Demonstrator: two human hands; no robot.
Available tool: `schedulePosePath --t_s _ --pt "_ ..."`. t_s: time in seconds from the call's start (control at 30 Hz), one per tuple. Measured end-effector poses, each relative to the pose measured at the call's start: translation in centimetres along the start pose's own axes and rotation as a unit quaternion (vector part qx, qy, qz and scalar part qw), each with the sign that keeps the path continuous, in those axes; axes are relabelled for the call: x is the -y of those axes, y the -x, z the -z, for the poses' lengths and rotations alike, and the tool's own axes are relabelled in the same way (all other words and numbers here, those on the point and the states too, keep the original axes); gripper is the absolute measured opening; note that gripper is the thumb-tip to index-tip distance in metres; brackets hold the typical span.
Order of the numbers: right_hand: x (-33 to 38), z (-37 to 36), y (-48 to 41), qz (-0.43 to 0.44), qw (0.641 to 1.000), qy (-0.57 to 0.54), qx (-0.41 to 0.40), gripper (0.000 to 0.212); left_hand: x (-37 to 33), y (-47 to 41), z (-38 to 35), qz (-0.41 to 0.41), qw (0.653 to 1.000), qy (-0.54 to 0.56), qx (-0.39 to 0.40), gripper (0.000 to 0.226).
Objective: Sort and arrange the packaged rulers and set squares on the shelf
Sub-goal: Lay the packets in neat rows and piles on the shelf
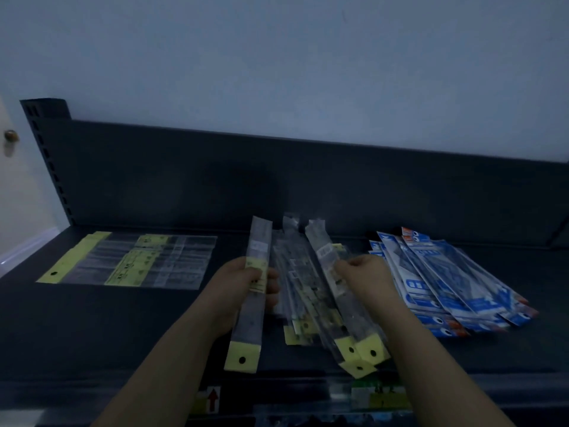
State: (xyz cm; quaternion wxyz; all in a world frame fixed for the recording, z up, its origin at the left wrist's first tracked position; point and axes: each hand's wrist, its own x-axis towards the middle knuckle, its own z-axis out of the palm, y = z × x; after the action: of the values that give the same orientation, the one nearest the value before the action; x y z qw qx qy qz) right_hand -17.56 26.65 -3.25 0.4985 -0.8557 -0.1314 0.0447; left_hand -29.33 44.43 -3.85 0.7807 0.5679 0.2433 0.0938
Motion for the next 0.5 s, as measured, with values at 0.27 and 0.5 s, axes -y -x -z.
schedulePosePath --t_s 0.27,0.5 --pt "1.6 2.7 0.4 0.074 0.981 -0.084 0.158 0.015 -2.7 0.3 -0.7 0.047 0.989 0.112 0.084 0.047" --pt "5.0 4.3 0.3 0.216 0.948 -0.204 0.111 0.021 -3.4 0.0 -0.4 0.052 0.984 0.099 0.137 0.033"
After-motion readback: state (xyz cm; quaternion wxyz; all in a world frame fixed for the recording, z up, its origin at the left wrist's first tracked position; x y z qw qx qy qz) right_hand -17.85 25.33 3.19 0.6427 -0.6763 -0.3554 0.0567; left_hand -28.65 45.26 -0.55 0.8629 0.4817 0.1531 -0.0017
